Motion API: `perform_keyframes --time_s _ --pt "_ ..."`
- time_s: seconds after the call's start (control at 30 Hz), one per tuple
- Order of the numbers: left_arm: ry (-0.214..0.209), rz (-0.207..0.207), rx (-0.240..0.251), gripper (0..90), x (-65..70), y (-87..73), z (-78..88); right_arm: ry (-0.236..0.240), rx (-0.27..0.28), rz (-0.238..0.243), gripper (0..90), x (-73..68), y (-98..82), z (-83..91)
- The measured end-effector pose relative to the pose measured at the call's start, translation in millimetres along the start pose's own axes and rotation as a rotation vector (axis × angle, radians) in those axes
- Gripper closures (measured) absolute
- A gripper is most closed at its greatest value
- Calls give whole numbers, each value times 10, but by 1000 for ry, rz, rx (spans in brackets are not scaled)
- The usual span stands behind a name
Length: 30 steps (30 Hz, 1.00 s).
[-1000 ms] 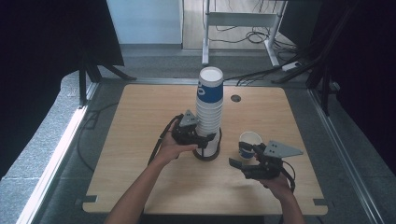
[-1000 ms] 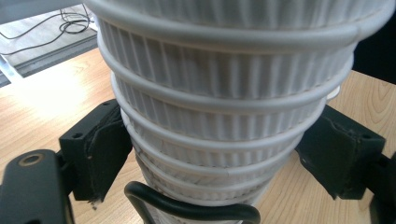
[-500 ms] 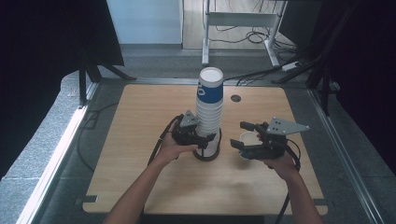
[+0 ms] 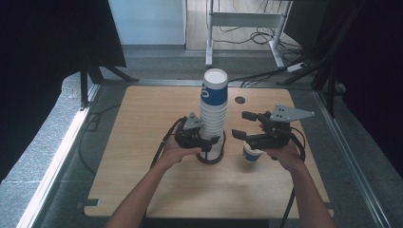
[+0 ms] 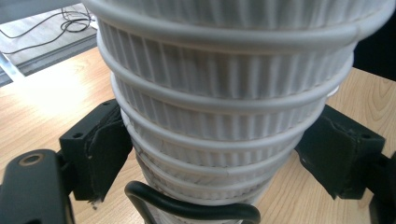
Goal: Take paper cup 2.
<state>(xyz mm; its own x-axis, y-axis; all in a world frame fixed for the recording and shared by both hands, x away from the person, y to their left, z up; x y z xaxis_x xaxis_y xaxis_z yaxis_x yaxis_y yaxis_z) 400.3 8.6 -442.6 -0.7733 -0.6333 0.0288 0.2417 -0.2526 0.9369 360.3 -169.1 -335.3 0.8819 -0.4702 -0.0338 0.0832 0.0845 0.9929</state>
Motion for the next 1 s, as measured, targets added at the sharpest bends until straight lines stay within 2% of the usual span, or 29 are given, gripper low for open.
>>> perform_keyframes --time_s 0.33,0.63,1.0 --pt "2 6 7 142 12 0 -3 12 13 18 232 6 239 -92" --pt "1 4 3 143 17 0 0 -3 33 14 208 57 423 -178" --pt "2 4 -1 144 20 1 4 -2 24 14 179 85 595 -349"
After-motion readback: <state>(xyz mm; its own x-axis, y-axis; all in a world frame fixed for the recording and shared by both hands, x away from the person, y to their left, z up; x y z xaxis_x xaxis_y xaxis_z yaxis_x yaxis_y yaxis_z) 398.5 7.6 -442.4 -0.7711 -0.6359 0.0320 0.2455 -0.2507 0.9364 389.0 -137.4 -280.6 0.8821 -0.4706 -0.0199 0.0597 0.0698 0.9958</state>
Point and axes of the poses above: each handheld gripper's, and its own axes: z roughly backward along the jaws, y roughly out of its top, x roughly to its right, the point moved 6 cm from there along -z, roughly forward along the jaws, and after that the axes turned 8 degrees about x, right-handed, at the moved point
